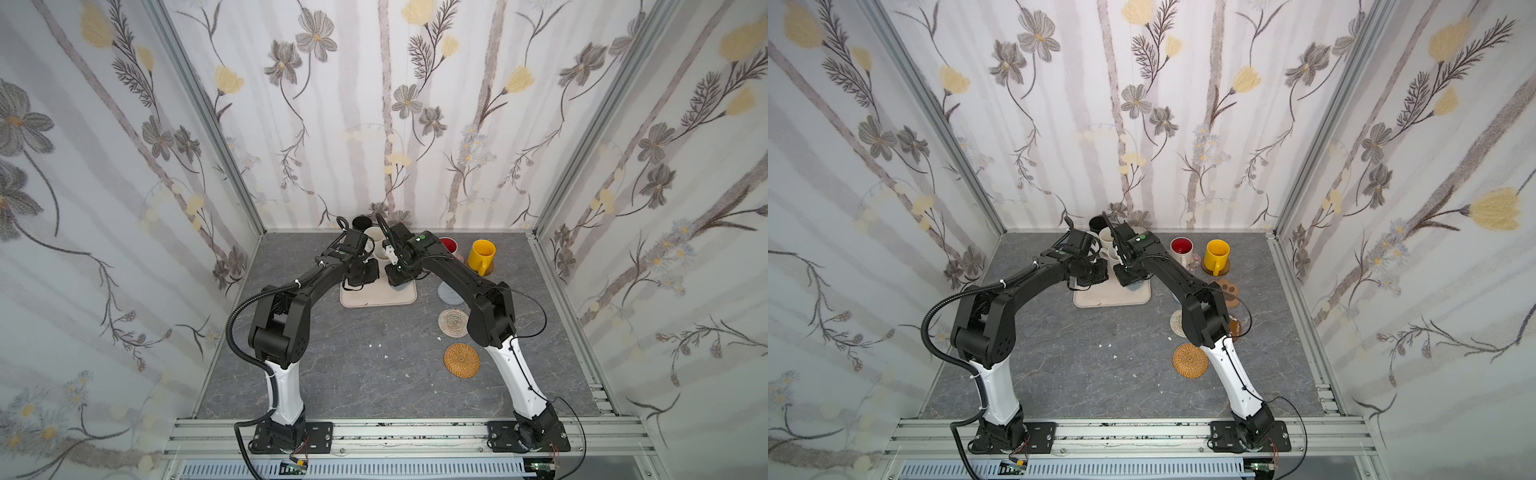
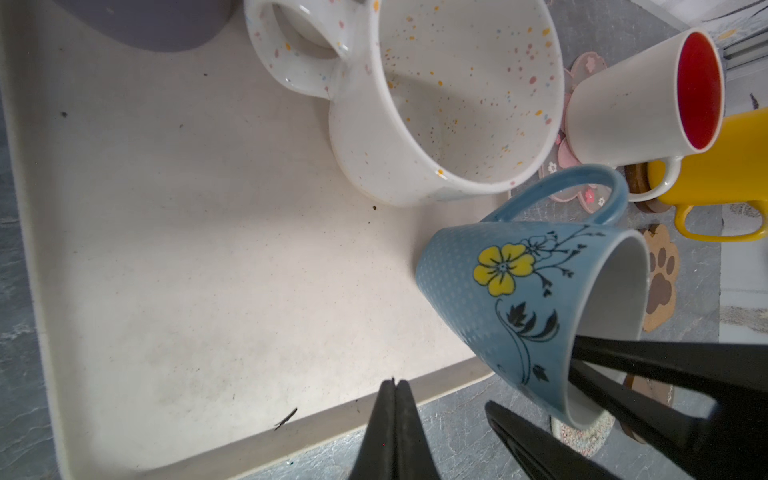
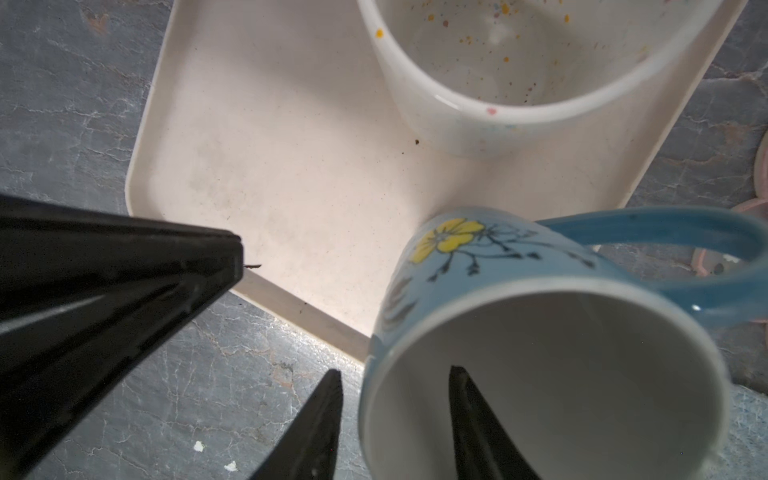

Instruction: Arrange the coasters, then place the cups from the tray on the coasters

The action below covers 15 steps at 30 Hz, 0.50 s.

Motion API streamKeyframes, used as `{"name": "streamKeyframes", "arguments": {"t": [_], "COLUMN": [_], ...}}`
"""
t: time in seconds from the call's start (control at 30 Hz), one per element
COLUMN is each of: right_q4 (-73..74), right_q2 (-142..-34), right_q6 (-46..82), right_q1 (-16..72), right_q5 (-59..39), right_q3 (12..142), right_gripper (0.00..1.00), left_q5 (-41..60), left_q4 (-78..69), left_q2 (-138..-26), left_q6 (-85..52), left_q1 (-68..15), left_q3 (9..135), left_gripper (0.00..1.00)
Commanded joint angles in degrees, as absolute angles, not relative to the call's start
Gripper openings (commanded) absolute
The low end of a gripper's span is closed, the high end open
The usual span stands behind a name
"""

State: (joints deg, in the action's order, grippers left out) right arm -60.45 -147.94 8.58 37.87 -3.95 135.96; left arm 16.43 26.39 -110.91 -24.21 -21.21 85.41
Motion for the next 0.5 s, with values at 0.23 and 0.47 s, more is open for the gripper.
{"name": "streamKeyframes", "arguments": {"t": [0.23, 0.47], "right_q4": [-53.72, -51.74], "right_q2": [-143.46, -138.03], "right_q6": [9.31, 9.95], "right_q1": [37.14, 35.17], "right_q5": [-5.09, -8.58], "right_q3": [136.27, 135.22], "right_gripper": [0.9, 1.0], "left_q5": [16.62, 15.35], "left_q4": [25.58, 25.49], "left_q2": [-112.15, -112.1], "left_q6": [-24.68, -24.84], "left_q1": [-21.15, -21.26], "left_q3": [86.57, 87.0], "left_gripper": [0.0, 0.01]}}
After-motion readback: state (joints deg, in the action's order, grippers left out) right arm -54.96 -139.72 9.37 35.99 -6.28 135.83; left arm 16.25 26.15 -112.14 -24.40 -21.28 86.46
